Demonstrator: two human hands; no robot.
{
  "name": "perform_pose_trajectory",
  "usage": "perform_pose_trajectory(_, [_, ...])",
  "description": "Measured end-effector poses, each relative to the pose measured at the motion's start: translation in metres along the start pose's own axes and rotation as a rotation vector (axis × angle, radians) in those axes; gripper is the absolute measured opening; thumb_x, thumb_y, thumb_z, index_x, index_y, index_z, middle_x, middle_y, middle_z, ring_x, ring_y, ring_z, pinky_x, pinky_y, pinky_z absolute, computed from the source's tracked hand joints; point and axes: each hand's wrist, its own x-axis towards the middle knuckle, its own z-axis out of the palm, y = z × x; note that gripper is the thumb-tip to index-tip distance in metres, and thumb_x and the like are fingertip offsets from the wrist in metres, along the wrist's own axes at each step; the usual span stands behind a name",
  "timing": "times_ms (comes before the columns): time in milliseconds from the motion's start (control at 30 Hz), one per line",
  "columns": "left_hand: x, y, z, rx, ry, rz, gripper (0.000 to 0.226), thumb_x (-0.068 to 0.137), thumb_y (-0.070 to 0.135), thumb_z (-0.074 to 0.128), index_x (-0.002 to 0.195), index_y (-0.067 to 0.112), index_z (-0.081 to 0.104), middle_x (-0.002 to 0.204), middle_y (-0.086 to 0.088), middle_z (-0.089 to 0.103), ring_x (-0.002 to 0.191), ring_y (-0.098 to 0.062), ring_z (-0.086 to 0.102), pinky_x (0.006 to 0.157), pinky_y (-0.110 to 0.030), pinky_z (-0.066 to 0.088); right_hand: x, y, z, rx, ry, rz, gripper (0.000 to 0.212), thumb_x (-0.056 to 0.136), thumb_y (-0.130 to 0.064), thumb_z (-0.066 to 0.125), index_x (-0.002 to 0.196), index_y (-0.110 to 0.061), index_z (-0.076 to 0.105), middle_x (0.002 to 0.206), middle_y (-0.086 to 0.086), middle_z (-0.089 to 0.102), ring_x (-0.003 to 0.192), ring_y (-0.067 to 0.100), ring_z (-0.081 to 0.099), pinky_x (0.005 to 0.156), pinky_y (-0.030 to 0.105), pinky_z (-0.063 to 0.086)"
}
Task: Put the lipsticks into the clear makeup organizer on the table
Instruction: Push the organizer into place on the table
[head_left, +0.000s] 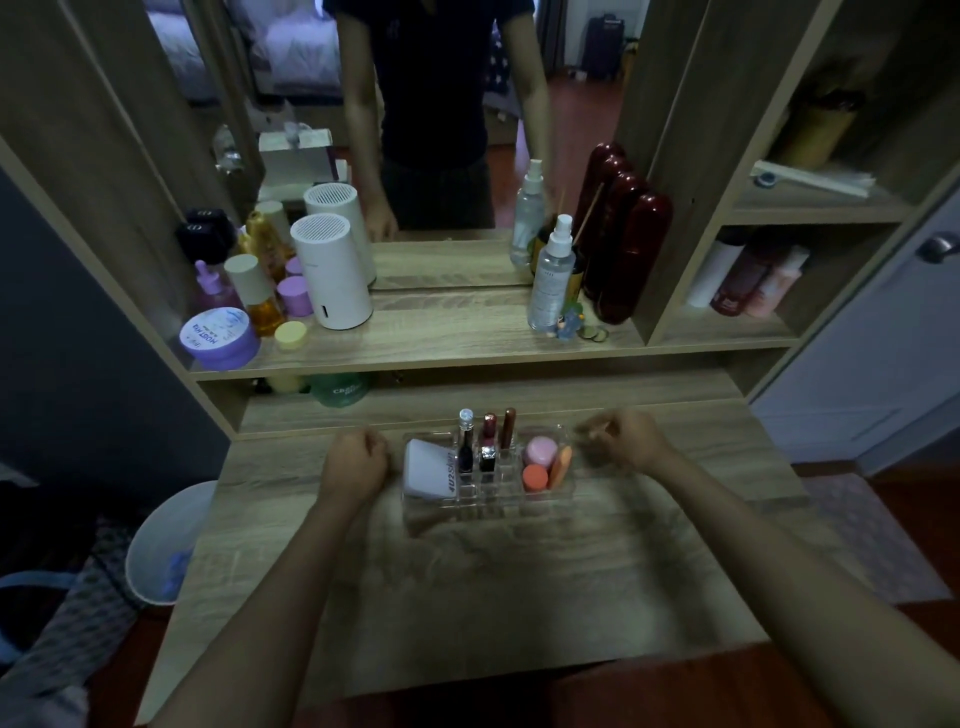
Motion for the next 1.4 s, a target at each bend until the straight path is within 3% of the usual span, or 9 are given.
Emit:
perform_pose_trajectory(100, [-0.008,-0.008,0.006,-0.036,-0.068,-0.087,0.026,0.091,0.005,0.051,0.108,-0.007,0.066,0.111,-0.026,0.067,0.104,-0.036,0.063,0.091,-0.04,0.049,-0.008,0.011,0.022,0.148,-0.153,0.146,0.025,0.095,-0.008,0.051,0.104,0.008,0.067,0.079,0.026,0.068,0.057,0.025,0.063,0.055,0.032,0.052])
perform_pose_trajectory(167, [-0.015,-0.01,0.012,-0.121,-0.128,-0.142,0.023,0.09,0.005,0.053,0.103,-0.008,0.067,0.101,-0.028,0.07,0.093,-0.036,0.067,0.088,-0.042,0.052,-0.012,0.013,0.034,0.21,-0.181,0.196,0.025,0.096,-0.007,0.049,0.098,0.01,0.067,0.07,0.021,0.064,0.048,0.018,0.059,0.047,0.025,0.05])
perform_pose_trajectory(267, [-0.023,-0.009,0.018,-0.201,-0.147,-0.179,0.016,0.085,-0.002,0.058,0.091,-0.01,0.07,0.083,-0.026,0.069,0.081,-0.032,0.067,0.086,-0.047,0.056,-0.017,0.009,0.043,0.289,-0.164,0.2,0.02,0.094,-0.003,0.052,0.09,0.008,0.069,0.057,0.014,0.06,0.035,0.009,0.056,0.04,0.021,0.047])
perform_pose_trajectory(567, [-0.031,-0.008,0.021,-0.158,-0.105,-0.203,0.018,0.082,0.007,0.066,0.095,-0.002,0.076,0.089,-0.025,0.075,0.087,-0.035,0.071,0.083,-0.044,0.057,-0.019,0.008,0.051,0.283,-0.105,0.185,0.018,0.087,-0.001,0.062,0.088,0.015,0.071,0.046,0.006,0.057,0.024,-0.001,0.048,0.039,0.016,0.044])
perform_pose_trajectory(733, [-0.036,-0.004,0.022,-0.102,-0.084,-0.204,0.02,0.081,0.015,0.068,0.097,0.008,0.077,0.091,-0.019,0.077,0.087,-0.029,0.071,0.078,-0.037,0.055,-0.018,0.008,0.051,0.243,-0.082,0.158,0.022,0.087,-0.009,0.065,0.08,0.011,0.072,0.068,0.027,0.071,0.031,0.0,0.053,0.043,0.015,0.045])
perform_pose_trajectory(900, [-0.043,0.004,0.026,-0.075,-0.064,-0.187,0.016,0.078,0.016,0.069,0.089,0.014,0.079,0.08,-0.012,0.079,0.077,-0.026,0.071,0.069,-0.031,0.054,-0.018,0.01,0.047,0.136,-0.016,0.131,0.024,0.085,-0.014,0.067,0.076,0.006,0.075,0.076,0.027,0.075,0.057,0.02,0.061,0.051,0.021,0.04])
perform_pose_trajectory(1100, [-0.045,0.022,0.046,-0.084,-0.081,-0.179,0.015,0.076,0.014,0.069,0.086,0.01,0.079,0.082,-0.016,0.078,0.078,-0.028,0.072,0.076,-0.041,0.06,-0.016,0.032,0.033,0.098,-0.01,0.153,0.019,0.083,-0.008,0.066,0.071,0.005,0.074,0.075,0.025,0.075,0.037,-0.006,0.054,0.045,0.017,0.035])
perform_pose_trajectory(1233, [-0.049,0.044,0.067,-0.077,-0.09,-0.152,0.016,0.078,0.014,0.067,0.088,0.01,0.079,0.086,-0.017,0.078,0.084,-0.028,0.071,0.078,-0.041,0.059,-0.02,0.053,0.012,0.052,0.022,0.162,0.017,0.081,-0.007,0.064,0.071,0.003,0.075,0.075,0.026,0.075,0.068,0.022,0.07,0.053,0.023,0.036])
perform_pose_trajectory(1400, [-0.056,0.079,0.097,-0.048,-0.097,-0.109,0.019,0.079,0.01,0.064,0.092,0.01,0.078,0.093,-0.016,0.077,0.088,-0.03,0.07,0.077,-0.034,0.053,-0.028,0.087,-0.018,0.098,0.024,0.15,0.019,0.082,-0.013,0.069,0.08,0.005,0.077,0.078,0.027,0.075,0.078,0.034,0.073,0.077,0.038,0.057])
